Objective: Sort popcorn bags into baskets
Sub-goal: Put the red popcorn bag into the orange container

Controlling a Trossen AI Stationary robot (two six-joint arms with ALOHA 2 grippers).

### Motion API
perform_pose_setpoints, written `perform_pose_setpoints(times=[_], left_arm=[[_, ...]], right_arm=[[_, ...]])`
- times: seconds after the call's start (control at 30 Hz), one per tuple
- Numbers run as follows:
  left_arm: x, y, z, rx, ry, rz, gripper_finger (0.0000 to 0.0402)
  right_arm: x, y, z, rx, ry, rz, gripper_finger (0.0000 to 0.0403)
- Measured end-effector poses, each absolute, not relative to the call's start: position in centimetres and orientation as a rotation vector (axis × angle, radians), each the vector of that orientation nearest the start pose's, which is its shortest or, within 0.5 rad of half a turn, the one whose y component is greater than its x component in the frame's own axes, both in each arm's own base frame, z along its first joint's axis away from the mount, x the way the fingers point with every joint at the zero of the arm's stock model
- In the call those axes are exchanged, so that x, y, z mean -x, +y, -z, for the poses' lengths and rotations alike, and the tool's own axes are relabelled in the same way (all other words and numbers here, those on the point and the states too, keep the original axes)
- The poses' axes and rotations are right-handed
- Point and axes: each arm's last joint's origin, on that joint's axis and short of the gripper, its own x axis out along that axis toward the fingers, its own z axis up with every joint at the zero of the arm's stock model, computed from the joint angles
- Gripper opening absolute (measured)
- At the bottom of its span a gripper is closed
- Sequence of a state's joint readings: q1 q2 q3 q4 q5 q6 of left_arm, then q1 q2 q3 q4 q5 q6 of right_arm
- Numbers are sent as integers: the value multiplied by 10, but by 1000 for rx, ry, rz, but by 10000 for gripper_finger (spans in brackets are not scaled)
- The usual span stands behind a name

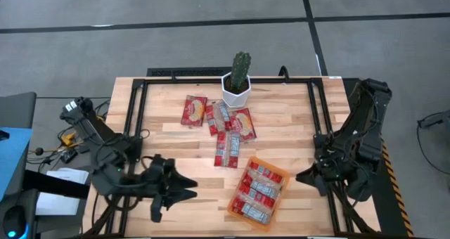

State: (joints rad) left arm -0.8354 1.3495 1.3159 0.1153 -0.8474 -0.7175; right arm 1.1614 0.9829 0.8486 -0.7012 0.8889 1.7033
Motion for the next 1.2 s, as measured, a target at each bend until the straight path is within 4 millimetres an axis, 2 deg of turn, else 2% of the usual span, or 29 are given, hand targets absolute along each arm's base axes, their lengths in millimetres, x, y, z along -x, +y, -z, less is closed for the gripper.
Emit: perform_pose_setpoints(times=[0.17,0.33,0.53,0.63,0.8,0.9,0.97,1.1,1.2], left_arm=[[-206,-211,-419,781,-76,-59,173],[-210,-212,-416,769,-65,-39,173],[-221,-200,-422,779,-118,-61,173],[-229,-194,-416,718,-91,-110,179],[-248,-192,-388,697,13,-222,215],[-259,-184,-363,731,144,-288,241],[-261,-170,-345,768,266,-381,253],[-259,-133,-296,795,370,-671,262],[-267,-111,-265,829,408,-686,263]], right_arm=[[-102,165,-298,-968,423,75,127],[-108,172,-305,-961,377,16,129],[-110,182,-302,-929,380,-13,123],[-114,182,-296,-876,387,27,123],[-127,177,-280,-769,417,141,128],[-139,175,-271,-808,416,222,128],[-150,172,-265,-810,422,272,126],[-181,160,-247,-801,515,372,118],[-204,144,-234,-775,605,434,117]])
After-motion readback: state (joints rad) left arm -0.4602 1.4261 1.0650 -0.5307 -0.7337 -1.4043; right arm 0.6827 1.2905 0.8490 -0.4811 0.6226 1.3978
